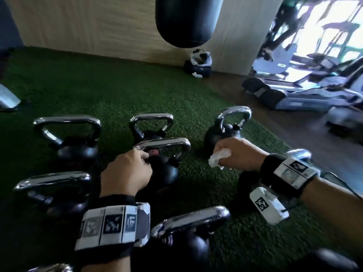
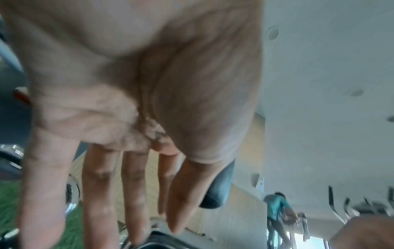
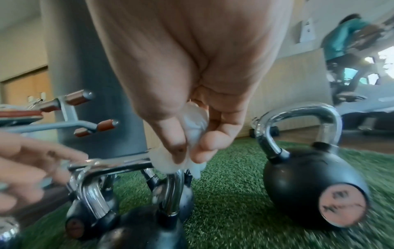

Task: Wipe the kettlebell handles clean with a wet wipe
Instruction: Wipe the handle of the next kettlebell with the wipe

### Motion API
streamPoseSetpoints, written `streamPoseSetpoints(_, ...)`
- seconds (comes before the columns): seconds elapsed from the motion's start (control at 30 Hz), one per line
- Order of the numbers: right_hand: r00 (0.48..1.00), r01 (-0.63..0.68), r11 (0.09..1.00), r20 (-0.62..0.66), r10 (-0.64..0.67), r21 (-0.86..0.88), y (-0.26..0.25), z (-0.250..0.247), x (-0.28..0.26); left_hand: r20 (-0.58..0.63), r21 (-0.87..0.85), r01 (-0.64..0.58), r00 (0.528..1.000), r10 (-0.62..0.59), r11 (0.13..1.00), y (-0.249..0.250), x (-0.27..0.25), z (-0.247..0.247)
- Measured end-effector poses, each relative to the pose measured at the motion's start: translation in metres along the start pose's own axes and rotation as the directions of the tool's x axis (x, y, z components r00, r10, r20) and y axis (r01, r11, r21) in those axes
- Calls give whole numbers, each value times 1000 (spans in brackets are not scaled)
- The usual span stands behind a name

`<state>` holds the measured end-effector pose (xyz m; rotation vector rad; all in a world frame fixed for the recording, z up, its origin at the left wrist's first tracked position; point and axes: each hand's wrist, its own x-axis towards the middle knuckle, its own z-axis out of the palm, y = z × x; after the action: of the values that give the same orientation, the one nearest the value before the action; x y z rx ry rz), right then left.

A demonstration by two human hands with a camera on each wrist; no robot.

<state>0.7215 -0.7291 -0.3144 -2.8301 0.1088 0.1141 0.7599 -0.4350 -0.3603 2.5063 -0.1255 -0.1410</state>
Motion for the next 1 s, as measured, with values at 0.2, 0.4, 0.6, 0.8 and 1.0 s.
streamPoseSetpoints(0.2, 998, -41, 975, 65, 28, 218, -23, -3, -62, 134, 0, 13, 991, -13, 1000, -14, -25, -22)
streamPoseSetpoints(0.4, 992, 130, 939, -46, -122, 317, -22, 16, -69, 211, 32, 73, 974, -78, 997, -50, -55, -8)
streamPoseSetpoints(0.6, 963, 270, 832, -154, -223, 485, -13, 37, -72, 288, 83, 231, 926, -245, 969, -73, -88, 15)
streamPoseSetpoints(0.8, 951, 302, 654, -173, -256, 693, 1, 52, -90, 180, 217, 369, 895, -408, 904, -74, -117, 43)
streamPoseSetpoints(1.0, 933, 357, 495, -279, -227, 793, 2, 53, -99, 326, 165, 326, 873, -363, 931, -54, -132, 65)
